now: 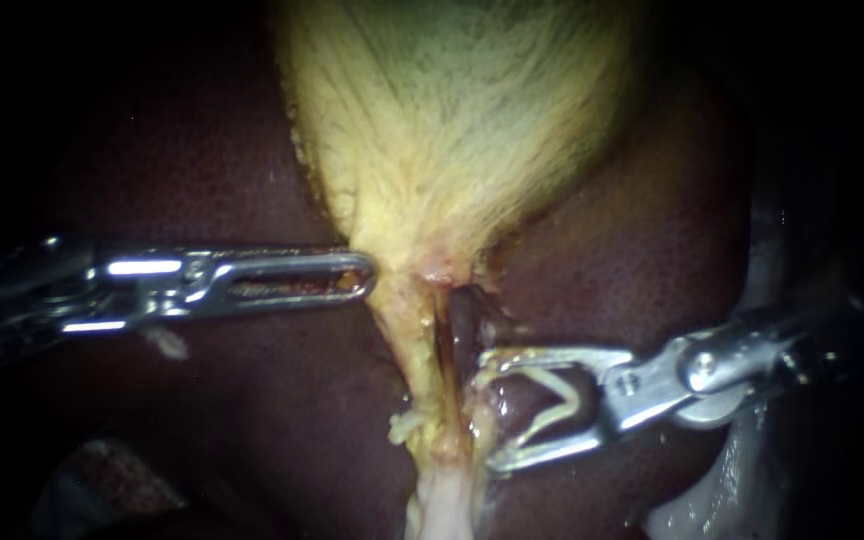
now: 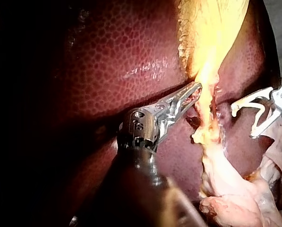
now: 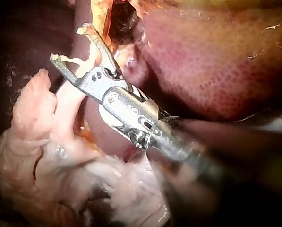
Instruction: Clipping second clip left tube
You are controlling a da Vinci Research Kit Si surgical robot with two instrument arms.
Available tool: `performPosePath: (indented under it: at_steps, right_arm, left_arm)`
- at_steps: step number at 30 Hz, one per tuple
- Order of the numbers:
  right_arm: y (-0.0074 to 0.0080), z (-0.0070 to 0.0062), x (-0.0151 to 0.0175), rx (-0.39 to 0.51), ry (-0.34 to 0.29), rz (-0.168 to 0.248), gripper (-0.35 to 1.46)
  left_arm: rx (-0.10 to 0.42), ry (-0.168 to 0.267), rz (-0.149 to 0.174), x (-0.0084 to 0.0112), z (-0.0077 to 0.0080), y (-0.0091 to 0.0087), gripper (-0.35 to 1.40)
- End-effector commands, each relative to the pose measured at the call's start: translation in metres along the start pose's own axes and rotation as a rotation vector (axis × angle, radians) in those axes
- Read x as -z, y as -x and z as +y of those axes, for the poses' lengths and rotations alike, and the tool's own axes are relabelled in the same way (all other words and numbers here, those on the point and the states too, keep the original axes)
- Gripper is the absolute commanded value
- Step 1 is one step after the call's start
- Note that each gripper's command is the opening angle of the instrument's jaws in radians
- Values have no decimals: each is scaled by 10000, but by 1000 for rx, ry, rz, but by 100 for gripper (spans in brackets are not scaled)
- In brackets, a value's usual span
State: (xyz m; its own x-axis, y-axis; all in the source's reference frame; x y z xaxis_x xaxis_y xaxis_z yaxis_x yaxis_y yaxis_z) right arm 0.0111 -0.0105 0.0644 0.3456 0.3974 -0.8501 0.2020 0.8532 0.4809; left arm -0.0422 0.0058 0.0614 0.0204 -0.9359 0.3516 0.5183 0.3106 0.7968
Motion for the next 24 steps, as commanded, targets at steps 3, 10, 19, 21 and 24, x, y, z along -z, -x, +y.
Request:
performPosePath:
  at_steps: [3, 10, 19, 21, 24]
  right_arm:
    - [5, 7, -10, -3, 6, -2, 60]
    - [17, 30, -20, -9, 16, 0, 60]
    - [46, 49, -22, -18, 22, -53, 59]
    - [53, 53, -20, -16, 26, -69, 59]
    - [61, 58, -19, -14, 37, -100, 59]
  left_arm:
    - [2, 3, -2, 4, 1, 1, -35]
    - [2, 4, -3, 6, -2, 0, -35]
    - [4, 8, -5, 10, -11, -1, -35]
    - [4, 8, -5, 11, -12, -1, -35]
    - [4, 9, -5, 12, -13, -2, -35]
